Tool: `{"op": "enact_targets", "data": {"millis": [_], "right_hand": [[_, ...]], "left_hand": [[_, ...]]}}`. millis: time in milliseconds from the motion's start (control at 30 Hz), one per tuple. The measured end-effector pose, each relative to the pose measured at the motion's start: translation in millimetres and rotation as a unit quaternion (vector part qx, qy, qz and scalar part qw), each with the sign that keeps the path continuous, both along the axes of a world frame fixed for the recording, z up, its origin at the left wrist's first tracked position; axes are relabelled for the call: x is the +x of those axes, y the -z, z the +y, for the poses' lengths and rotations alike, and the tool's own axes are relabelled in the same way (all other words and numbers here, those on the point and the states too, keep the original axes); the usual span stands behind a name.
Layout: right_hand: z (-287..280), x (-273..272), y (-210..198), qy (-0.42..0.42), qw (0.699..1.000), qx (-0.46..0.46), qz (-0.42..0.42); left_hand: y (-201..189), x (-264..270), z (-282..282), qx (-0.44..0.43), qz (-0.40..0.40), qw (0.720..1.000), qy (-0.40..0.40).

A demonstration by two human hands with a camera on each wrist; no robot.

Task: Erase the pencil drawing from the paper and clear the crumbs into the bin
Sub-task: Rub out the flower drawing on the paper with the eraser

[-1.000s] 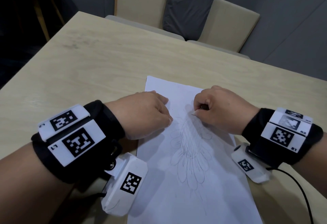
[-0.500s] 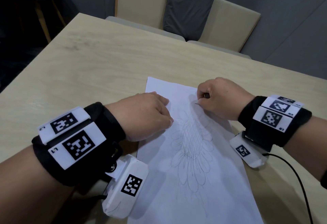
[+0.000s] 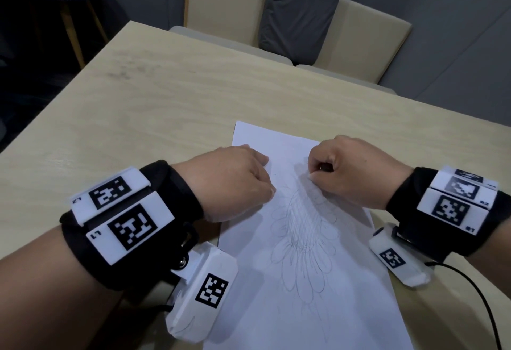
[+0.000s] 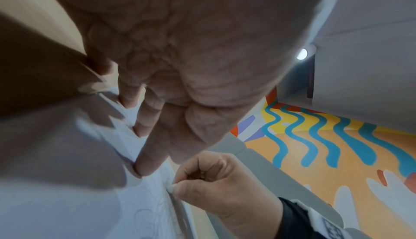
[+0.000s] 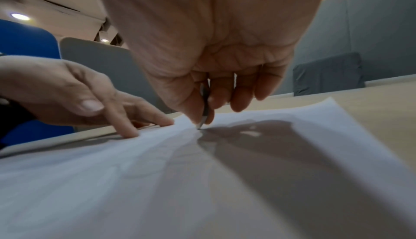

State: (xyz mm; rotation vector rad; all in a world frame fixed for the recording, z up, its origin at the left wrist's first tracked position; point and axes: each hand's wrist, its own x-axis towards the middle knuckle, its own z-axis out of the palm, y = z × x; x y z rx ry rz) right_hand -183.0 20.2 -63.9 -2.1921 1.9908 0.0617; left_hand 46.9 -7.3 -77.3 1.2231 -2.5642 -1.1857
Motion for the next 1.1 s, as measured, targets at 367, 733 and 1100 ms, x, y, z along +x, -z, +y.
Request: {"op": "enact_targets", "data": {"millis": [367,733,1100], "right_hand": [[2,2,-1,-0.006,1.0,-0.005,0.001],[0,2,-1,-0.003,1.0,-0.018,0.002],[5,11,-2,-0.018,1.0,-0.019,-0.003]], "left_hand": [[2,-1,-1,-0.003,0.019,1.0,-0.008],[2,-1,-1,-0.017,0.015,1.0,-0.006],[1,-2,-1,-0.022,0.001,1.0,-0.013]]}}
